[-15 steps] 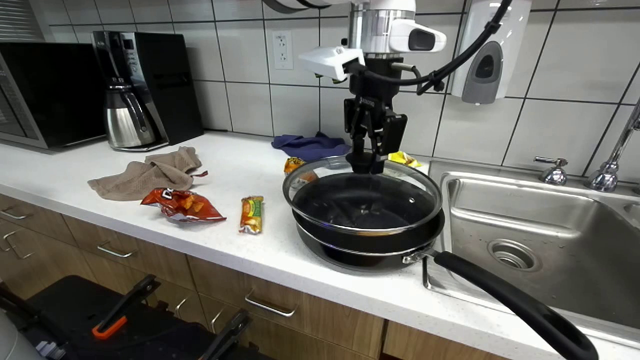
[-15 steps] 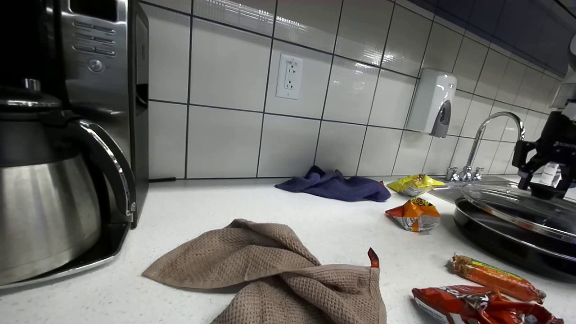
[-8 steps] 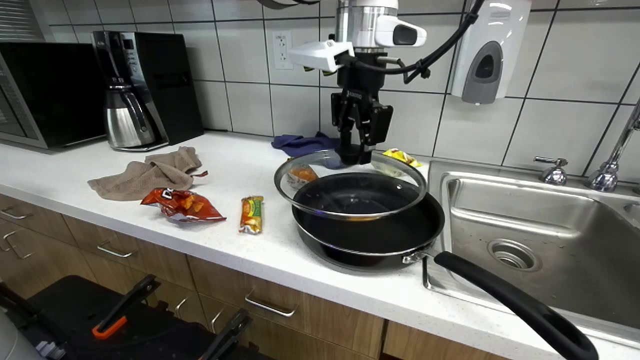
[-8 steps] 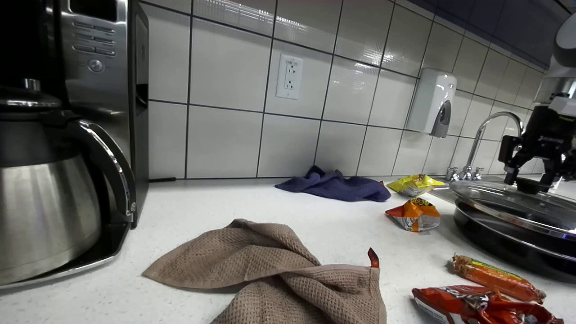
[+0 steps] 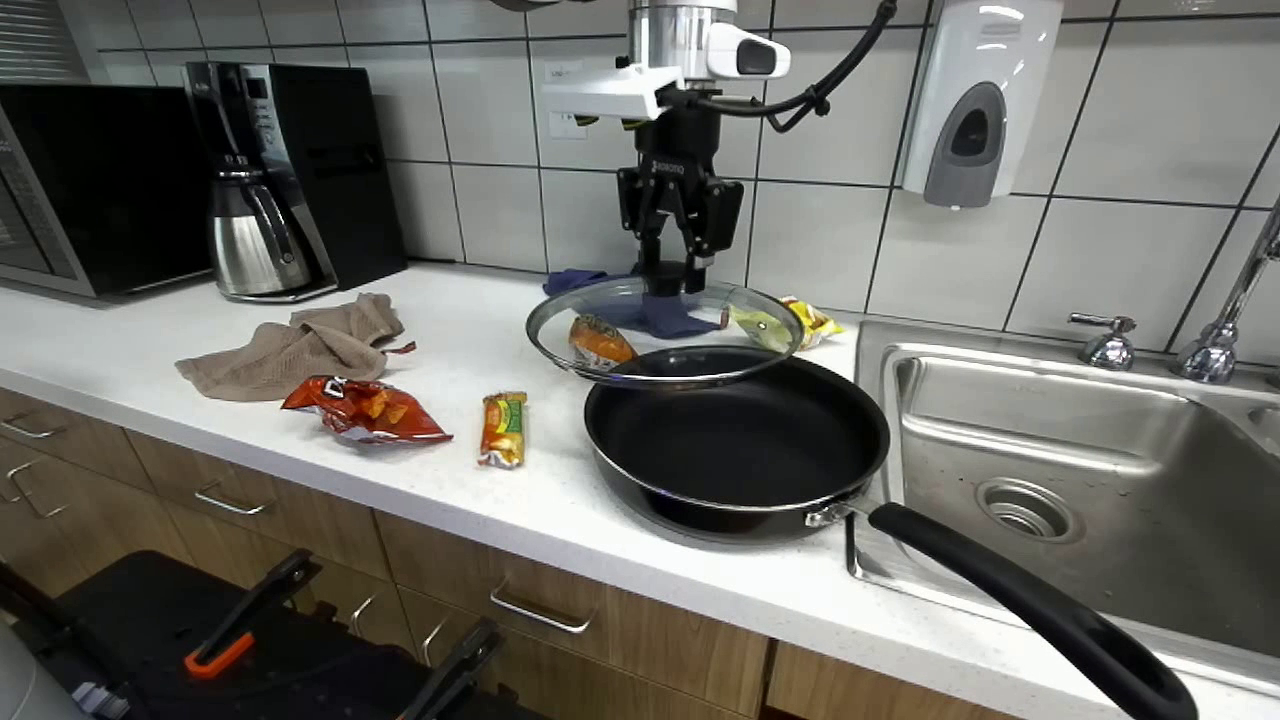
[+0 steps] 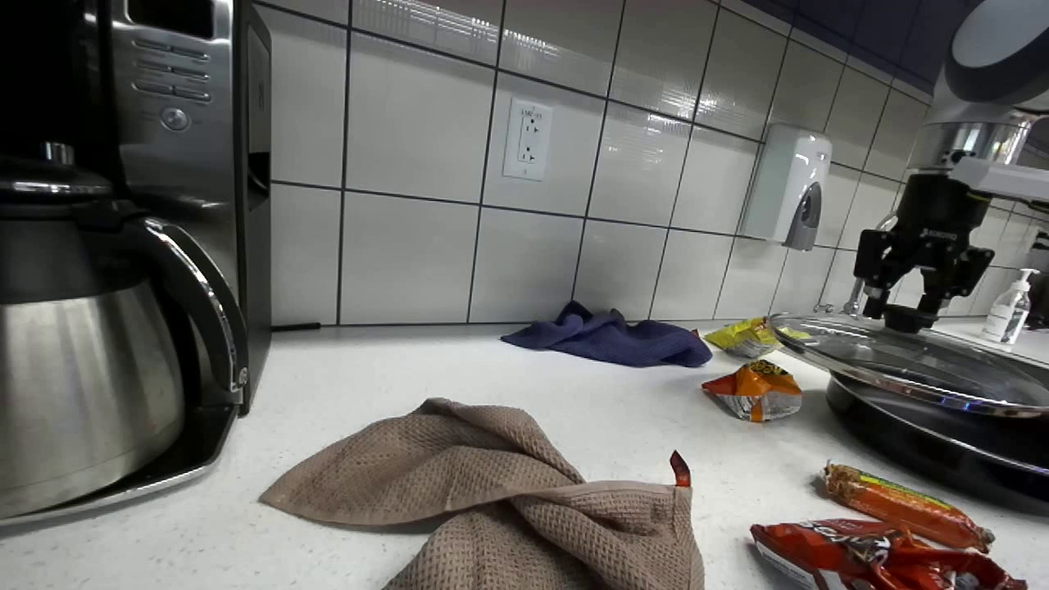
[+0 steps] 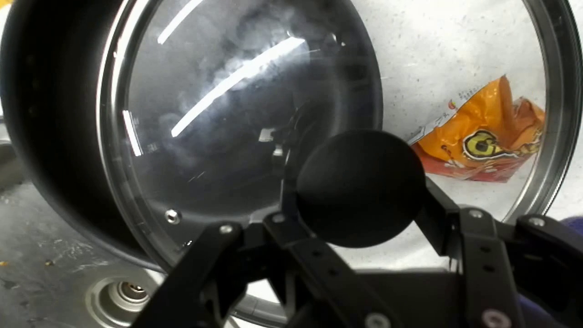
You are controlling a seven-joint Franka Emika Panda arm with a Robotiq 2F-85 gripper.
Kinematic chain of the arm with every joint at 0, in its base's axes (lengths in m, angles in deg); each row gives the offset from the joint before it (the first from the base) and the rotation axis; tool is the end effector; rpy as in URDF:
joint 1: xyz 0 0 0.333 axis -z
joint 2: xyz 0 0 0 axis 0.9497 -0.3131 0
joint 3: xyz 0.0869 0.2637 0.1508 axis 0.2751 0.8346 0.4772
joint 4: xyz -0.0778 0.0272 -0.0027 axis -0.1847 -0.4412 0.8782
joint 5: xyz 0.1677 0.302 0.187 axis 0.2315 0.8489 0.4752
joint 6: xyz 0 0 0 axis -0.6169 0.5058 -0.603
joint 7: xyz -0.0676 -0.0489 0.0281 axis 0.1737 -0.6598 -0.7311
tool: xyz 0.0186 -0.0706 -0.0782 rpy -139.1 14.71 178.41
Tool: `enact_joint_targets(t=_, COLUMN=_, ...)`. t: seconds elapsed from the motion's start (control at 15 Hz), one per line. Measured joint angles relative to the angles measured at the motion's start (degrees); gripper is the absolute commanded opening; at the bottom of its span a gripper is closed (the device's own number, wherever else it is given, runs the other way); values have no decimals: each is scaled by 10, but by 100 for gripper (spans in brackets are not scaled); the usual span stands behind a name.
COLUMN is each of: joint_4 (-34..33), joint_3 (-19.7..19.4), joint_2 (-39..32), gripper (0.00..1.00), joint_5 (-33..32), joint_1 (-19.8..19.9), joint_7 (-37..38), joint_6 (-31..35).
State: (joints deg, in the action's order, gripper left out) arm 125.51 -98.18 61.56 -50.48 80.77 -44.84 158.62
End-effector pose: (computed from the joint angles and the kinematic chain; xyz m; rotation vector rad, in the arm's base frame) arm 0.4950 -0.1737 0.3712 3.0686 -0.6556 0.0182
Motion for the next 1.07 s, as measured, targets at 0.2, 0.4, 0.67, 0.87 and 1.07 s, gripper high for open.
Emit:
enact_joint_targets(t=0.2, joint_4=-17, joint_3=8, joint_2=-13, gripper=39, joint_5=-2, joint_1=-9, joint_7=-32, joint_6=-15)
enact_joint_targets(t=0.4, joint_4=-28, joint_3=17, joint_2=-22, gripper=39, joint_5=-18, joint_1=-19, joint_7=-56, joint_6=-22)
enact_joint_targets(t=0.67, joint_4=-42, joint_3=31, joint_2=-33, gripper=39, joint_5=-26, joint_1=-33, joint_7=-78, joint_6=-22)
enact_joint_targets(t=0.87, joint_4=-50, joint_3=45, joint_2=-36, gripper=39, joint_5=-26, joint_1=-46, joint_7=-93, joint_6=-22)
enact_joint_targets(t=1.07, joint_4=-57, joint_3=59, joint_2=-38, gripper=39, joint_5=-25, joint_1=-58, joint_7=-105, joint_6=-22)
